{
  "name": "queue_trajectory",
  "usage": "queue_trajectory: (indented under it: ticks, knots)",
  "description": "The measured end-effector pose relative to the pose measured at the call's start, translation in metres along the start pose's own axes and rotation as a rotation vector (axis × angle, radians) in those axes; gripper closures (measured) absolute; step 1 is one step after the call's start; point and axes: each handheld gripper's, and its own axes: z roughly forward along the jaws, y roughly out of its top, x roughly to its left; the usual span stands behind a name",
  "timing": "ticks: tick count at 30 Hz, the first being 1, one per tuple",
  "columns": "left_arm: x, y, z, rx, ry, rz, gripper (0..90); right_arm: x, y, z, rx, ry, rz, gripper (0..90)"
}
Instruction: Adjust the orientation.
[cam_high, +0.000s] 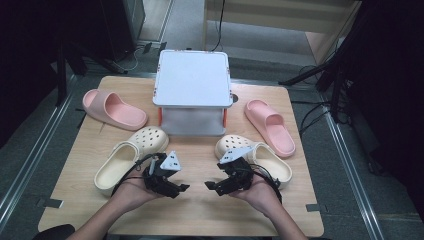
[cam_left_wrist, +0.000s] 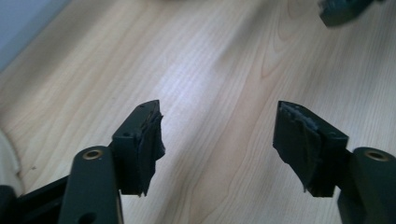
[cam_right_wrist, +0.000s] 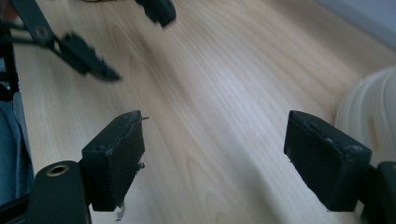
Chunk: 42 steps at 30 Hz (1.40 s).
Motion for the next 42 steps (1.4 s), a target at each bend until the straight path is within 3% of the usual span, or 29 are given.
queue_trajectory:
  ticks: [3,7,8,11,13,16,18,21,26,30,37,42]
  knots:
    - [0.002,0.001,-0.003,-0.006,-0.015,-0.046,37.7,0.002,-0.002,-0.004,-0.009,-0.003,-0.035,31.8]
    - [0.003,-0.003,-0.005,-0.015,-0.001,-0.041,38.9,-0.001,-0.001,-0.005,-0.006,-0.011,-0.019,41.4]
    - [0.004,-0.005,-0.006,-0.020,-0.007,-0.058,40.7,-0.004,0.000,-0.006,-0.022,-0.007,-0.006,46.6]
    - [0.007,-0.006,-0.010,-0.045,-0.030,-0.085,46.1,-0.006,0.002,-0.008,-0.061,0.011,0.010,47.9]
    - [0.007,-0.007,-0.012,-0.046,-0.028,-0.079,47.3,-0.006,0.003,-0.008,-0.072,0.019,-0.002,47.9]
    - [0.012,-0.006,-0.015,-0.050,-0.051,-0.110,47.2,-0.005,0.003,-0.006,-0.057,0.017,-0.012,48.0]
    - [0.013,-0.007,-0.015,-0.045,-0.045,-0.125,45.9,-0.005,0.002,-0.006,-0.042,0.006,-0.032,48.0]
    - [0.014,-0.007,-0.015,-0.043,-0.045,-0.120,45.2,-0.008,0.002,-0.007,-0.017,0.044,-0.026,47.9]
    - [0.013,-0.007,-0.016,-0.028,-0.050,-0.100,44.7,-0.005,0.002,-0.006,-0.005,0.022,-0.058,46.6]
    - [0.013,-0.007,-0.017,-0.010,-0.051,-0.110,44.6,-0.006,0.004,-0.008,-0.021,0.017,-0.060,45.9]
    - [0.013,-0.009,-0.027,-0.041,-0.057,-0.134,50.5,-0.011,0.008,-0.016,-0.054,0.019,-0.055,45.7]
    - [0.011,-0.019,-0.041,-0.071,-0.022,-0.152,50.8,-0.012,0.012,-0.018,-0.062,0.030,-0.054,47.0]
